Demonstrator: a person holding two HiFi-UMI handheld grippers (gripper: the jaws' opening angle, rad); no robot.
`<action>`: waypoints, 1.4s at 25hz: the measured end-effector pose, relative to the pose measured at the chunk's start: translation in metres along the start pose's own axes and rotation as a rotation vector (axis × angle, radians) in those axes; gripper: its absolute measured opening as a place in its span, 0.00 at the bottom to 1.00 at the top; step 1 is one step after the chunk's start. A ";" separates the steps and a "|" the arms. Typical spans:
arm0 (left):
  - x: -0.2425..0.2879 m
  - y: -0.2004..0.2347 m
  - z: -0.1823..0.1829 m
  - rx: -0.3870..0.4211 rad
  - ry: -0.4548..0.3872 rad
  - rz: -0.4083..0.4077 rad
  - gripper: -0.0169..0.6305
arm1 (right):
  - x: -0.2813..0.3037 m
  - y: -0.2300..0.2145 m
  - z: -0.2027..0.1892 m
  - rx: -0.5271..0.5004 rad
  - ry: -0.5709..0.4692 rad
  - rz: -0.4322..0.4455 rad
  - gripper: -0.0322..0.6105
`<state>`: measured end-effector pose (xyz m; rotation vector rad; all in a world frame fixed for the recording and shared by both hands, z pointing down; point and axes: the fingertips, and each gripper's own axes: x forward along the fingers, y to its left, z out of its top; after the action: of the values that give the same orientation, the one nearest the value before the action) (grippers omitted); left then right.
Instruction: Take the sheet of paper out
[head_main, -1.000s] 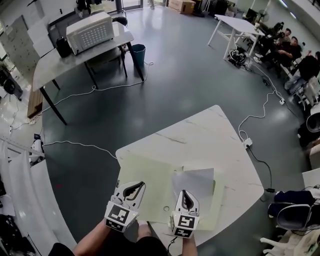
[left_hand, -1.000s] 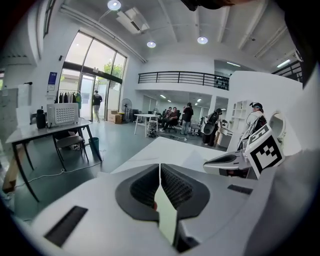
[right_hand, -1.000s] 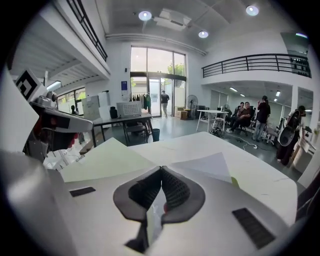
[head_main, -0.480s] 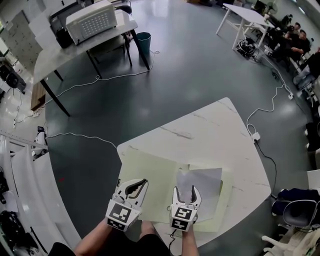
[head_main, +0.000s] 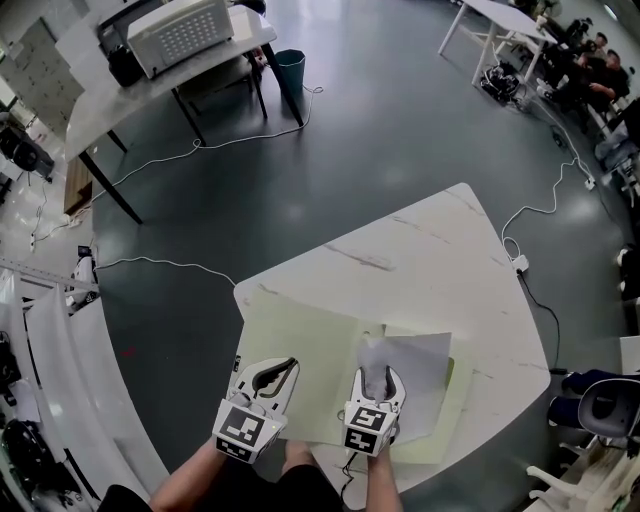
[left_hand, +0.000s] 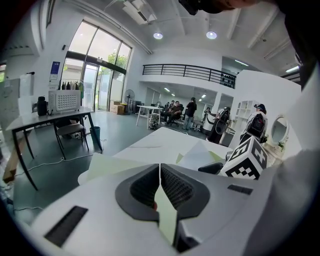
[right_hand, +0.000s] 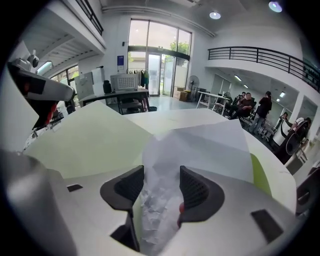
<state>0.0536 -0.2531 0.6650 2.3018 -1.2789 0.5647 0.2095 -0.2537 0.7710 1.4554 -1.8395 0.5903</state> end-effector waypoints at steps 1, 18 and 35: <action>0.001 0.000 -0.001 -0.001 0.001 -0.001 0.07 | 0.001 -0.001 -0.001 0.000 0.003 -0.001 0.42; -0.001 -0.005 -0.006 -0.008 -0.001 -0.017 0.07 | -0.002 -0.005 -0.011 0.027 0.011 -0.022 0.08; -0.059 -0.012 0.028 0.033 -0.087 -0.059 0.07 | -0.075 0.003 0.026 0.051 -0.089 -0.109 0.08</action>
<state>0.0390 -0.2232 0.6073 2.4064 -1.2455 0.4731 0.2094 -0.2235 0.6971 1.6281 -1.8103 0.5298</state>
